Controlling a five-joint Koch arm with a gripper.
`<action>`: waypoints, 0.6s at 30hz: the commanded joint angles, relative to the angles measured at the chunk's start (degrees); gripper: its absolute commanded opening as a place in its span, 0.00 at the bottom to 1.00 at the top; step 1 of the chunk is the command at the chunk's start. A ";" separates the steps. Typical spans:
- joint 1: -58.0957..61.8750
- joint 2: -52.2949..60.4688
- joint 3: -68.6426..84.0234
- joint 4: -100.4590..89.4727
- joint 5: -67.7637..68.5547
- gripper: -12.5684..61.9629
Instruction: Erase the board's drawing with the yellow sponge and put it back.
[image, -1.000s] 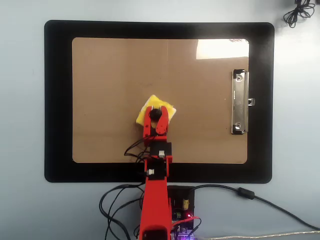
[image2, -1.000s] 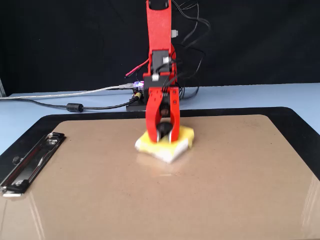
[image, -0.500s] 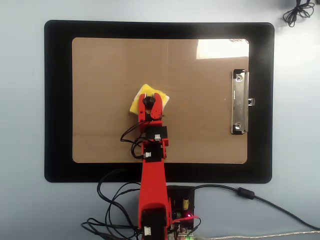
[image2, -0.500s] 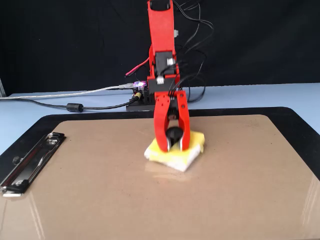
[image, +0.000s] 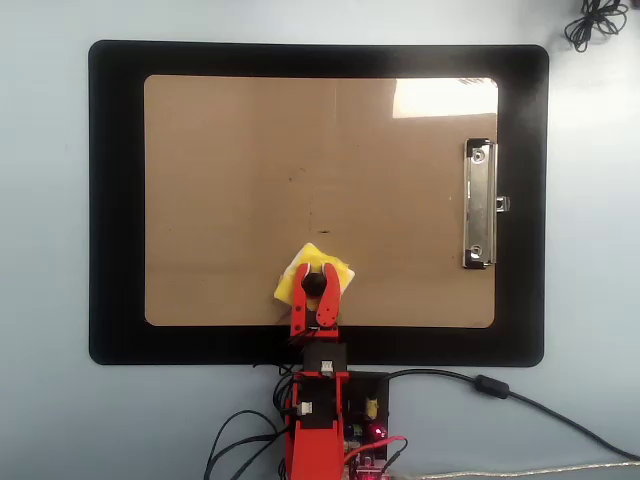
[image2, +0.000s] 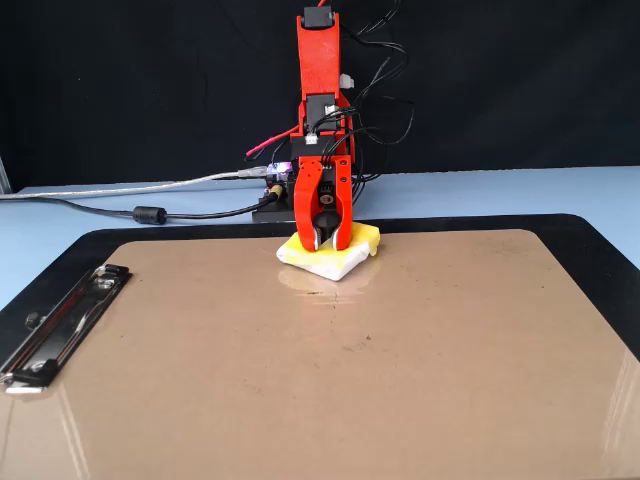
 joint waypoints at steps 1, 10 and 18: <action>1.05 -6.24 -6.50 -1.76 -1.49 0.06; 5.10 -39.99 -23.73 -19.42 -1.49 0.06; 5.89 -23.20 -3.78 -25.22 -1.32 0.06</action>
